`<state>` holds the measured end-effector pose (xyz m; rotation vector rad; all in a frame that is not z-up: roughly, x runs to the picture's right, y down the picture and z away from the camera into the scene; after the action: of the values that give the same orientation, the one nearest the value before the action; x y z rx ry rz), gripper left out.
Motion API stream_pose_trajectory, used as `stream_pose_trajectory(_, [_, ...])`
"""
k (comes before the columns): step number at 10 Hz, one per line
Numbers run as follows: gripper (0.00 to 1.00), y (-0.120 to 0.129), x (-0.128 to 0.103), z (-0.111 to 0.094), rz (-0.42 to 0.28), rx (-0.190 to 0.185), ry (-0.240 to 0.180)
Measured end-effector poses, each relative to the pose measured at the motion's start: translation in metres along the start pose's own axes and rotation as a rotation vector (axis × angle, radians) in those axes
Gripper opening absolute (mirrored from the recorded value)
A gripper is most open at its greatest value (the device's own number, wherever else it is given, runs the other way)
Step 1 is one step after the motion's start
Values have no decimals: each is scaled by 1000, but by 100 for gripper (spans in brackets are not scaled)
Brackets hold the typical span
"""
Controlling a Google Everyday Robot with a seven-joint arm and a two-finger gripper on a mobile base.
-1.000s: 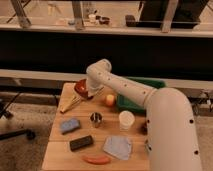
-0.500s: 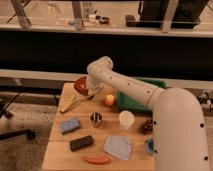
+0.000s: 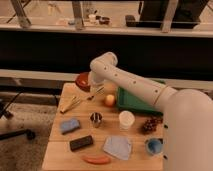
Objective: Stack bowls into tray
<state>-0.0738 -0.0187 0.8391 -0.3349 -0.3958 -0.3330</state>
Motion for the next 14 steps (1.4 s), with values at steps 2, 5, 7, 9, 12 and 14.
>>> stream_pose_trajectory(2, [0,3,6,-19,10,19,3])
stream_pose_trajectory(5, [0,7,20,-38,35,39,7])
stream_pose_trajectory(7, [0,12,34,-49,54,50,10])
stream_pose_trajectory(9, [0,16,52,-63,76,63,9])
stream_pose_trajectory(12, [0,23,80,-78,117,80,13])
stream_pose_trajectory(14, [0,29,102,-85,153,87,16])
